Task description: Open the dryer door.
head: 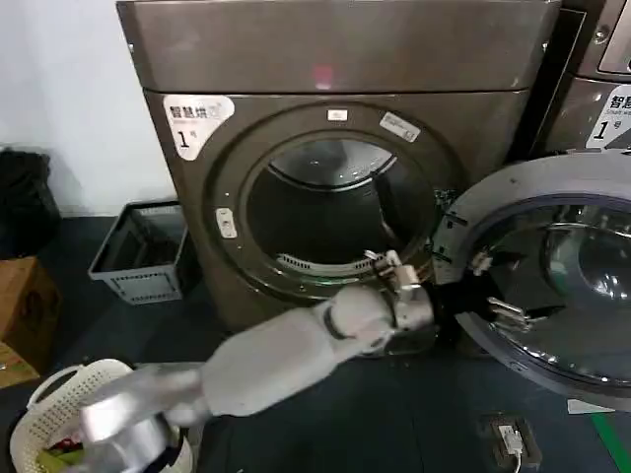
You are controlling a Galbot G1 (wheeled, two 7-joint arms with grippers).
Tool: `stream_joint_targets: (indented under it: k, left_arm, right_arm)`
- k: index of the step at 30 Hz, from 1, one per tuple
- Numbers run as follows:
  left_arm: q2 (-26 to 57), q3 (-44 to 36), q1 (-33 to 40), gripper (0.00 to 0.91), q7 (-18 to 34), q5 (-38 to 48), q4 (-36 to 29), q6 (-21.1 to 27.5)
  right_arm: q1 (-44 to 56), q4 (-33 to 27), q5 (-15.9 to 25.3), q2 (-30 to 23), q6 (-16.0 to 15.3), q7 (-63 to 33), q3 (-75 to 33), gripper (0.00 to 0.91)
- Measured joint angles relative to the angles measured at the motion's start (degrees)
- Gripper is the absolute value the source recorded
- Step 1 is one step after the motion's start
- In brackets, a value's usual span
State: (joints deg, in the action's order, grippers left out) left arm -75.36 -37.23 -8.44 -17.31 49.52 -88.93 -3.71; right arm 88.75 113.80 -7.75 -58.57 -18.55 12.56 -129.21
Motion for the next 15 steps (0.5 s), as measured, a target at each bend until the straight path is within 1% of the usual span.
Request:
stream_joint_targets:
  k: [15]
  left_arm:
    - [19.7, -1.8, 5.6, 0.907, 0.3, 6.7, -15.0, 0.2]
  right_arm:
    - [-0.6, -0.1, 0.0, 0.9, -0.1, 0.3, -0.5, 0.907]
